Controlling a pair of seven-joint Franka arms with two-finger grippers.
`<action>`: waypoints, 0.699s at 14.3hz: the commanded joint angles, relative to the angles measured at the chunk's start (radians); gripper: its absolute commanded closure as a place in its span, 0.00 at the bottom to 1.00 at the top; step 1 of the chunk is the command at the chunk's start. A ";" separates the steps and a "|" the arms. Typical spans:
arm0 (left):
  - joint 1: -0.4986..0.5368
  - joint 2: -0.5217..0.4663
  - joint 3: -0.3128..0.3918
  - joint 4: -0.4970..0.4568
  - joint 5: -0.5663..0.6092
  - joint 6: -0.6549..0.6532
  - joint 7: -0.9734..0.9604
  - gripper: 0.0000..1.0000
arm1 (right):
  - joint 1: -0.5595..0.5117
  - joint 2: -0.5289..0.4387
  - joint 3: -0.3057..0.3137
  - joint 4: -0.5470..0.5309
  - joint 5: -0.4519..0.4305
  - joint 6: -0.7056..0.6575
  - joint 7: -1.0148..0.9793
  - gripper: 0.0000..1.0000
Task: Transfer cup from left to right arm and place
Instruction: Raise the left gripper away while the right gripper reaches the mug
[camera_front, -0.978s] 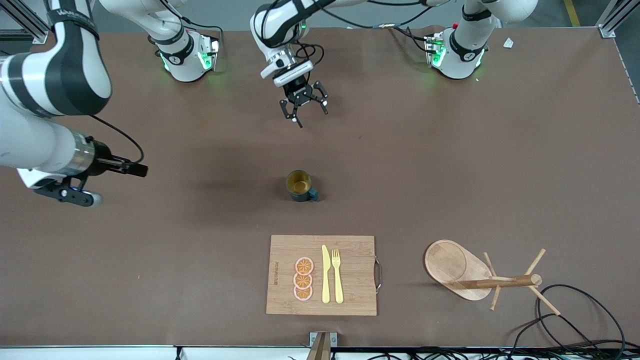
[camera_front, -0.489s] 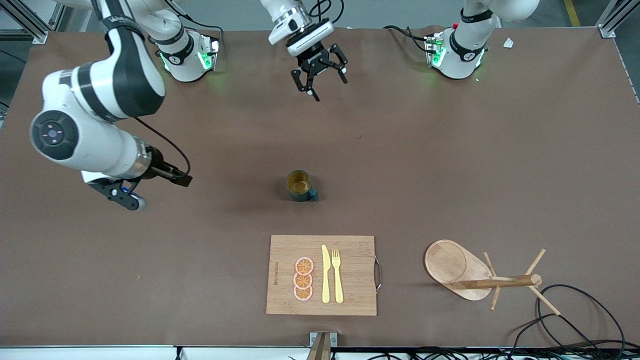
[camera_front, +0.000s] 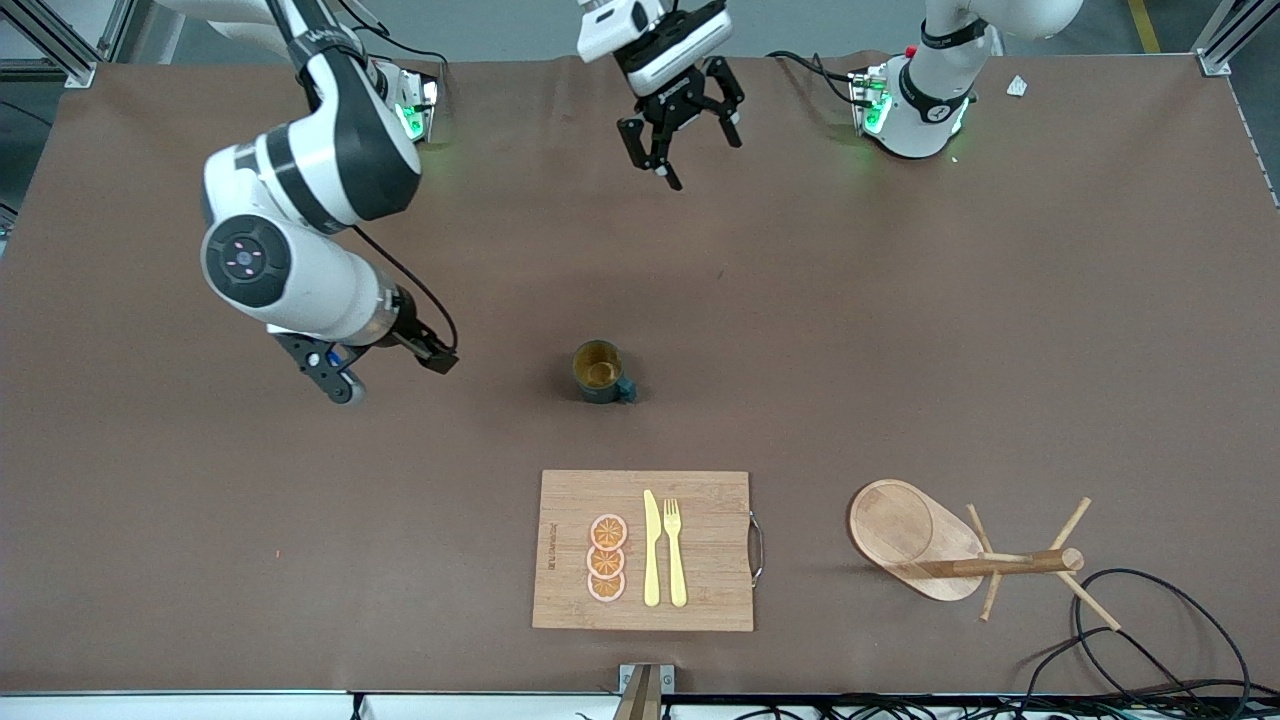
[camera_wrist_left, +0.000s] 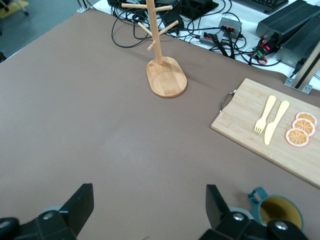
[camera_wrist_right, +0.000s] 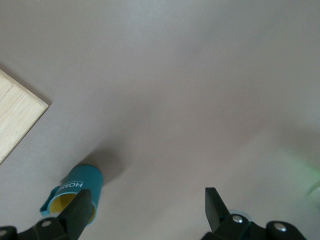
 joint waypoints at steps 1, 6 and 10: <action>0.088 -0.032 -0.002 0.072 -0.069 0.009 0.108 0.01 | 0.048 0.018 -0.009 -0.006 0.023 0.040 0.124 0.00; 0.263 -0.055 0.000 0.139 -0.109 0.009 0.213 0.01 | 0.110 0.048 -0.009 -0.006 0.027 0.087 0.302 0.00; 0.399 -0.057 0.000 0.192 -0.152 0.009 0.439 0.00 | 0.154 0.061 -0.009 -0.023 0.027 0.144 0.451 0.00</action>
